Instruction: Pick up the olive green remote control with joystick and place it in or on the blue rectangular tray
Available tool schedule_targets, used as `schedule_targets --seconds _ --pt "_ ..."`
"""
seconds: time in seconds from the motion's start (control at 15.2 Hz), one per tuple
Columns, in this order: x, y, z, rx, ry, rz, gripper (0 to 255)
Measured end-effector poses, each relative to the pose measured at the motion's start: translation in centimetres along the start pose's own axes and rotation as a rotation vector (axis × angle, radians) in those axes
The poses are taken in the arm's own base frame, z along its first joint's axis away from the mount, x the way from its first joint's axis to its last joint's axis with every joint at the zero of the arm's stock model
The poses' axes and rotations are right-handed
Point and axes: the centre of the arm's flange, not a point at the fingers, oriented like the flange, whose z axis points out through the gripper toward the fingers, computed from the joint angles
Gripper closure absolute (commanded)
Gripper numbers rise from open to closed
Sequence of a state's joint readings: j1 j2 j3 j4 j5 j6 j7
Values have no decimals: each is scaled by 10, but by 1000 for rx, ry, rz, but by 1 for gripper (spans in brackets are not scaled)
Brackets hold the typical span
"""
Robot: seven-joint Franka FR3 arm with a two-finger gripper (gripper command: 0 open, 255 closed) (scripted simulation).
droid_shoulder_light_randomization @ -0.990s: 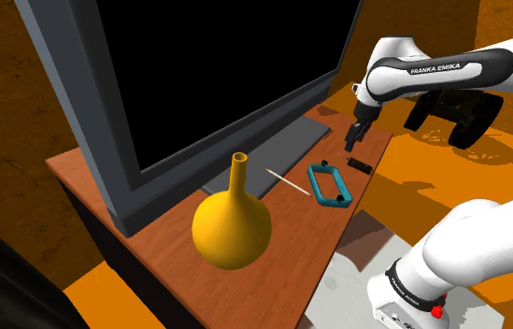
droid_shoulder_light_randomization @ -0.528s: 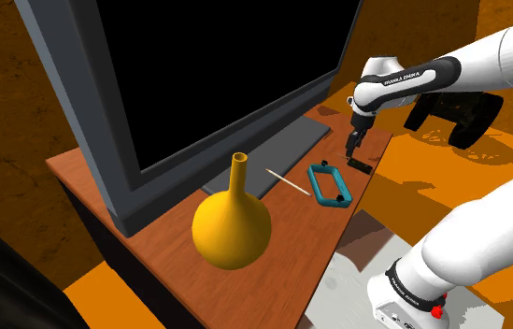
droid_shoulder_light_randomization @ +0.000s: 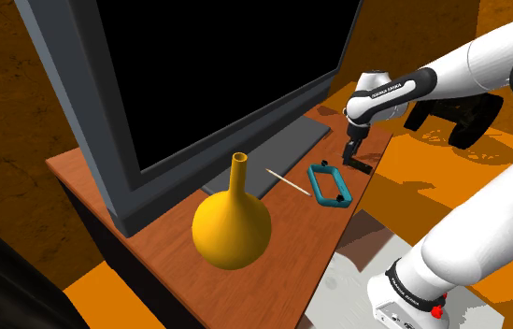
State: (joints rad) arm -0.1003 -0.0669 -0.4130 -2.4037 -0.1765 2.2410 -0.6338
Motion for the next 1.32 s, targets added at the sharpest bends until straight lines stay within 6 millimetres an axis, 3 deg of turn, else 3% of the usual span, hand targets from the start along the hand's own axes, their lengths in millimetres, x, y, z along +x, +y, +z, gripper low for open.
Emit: schedule_targets --seconds 0.46,0.53,1.32 --pt "0 2 8 0 1 0 0" --pt "0 2 8 0 1 0 255" --pt "0 1 1 -1 3 -1 255"
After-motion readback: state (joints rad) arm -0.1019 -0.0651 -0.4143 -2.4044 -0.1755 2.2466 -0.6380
